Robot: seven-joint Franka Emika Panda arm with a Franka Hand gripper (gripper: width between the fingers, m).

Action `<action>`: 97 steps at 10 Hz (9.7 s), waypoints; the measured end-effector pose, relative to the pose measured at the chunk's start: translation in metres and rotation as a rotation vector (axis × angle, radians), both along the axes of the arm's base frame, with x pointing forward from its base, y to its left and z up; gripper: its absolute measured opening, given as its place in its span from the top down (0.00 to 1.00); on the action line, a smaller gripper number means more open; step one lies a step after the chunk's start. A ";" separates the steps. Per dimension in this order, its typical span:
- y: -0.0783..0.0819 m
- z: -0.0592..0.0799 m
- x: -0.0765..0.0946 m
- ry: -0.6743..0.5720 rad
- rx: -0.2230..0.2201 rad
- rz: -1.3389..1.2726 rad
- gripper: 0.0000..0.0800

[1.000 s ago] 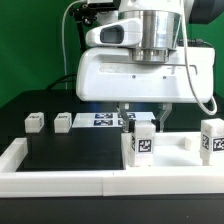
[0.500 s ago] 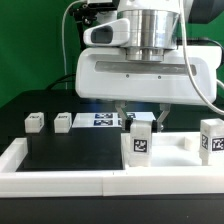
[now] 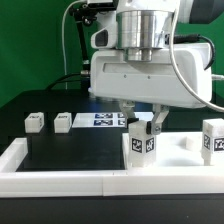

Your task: Assemble square table

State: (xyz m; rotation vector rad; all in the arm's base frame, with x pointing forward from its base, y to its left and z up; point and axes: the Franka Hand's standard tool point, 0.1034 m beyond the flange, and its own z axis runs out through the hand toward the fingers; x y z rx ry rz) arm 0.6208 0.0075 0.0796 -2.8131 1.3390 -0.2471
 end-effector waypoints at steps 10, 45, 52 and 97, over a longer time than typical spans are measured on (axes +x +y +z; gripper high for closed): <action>0.003 -0.001 -0.002 -0.005 0.086 -0.589 0.41; -0.004 -0.003 -0.004 0.018 -0.052 0.256 0.23; 0.013 0.016 -0.021 0.005 0.000 0.113 0.19; 0.044 -0.061 -0.138 0.170 0.013 -0.538 0.91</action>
Offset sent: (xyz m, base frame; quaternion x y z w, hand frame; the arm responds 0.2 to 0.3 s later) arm -0.0068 -0.0059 -0.0091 -0.0383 0.0214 0.2678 0.9625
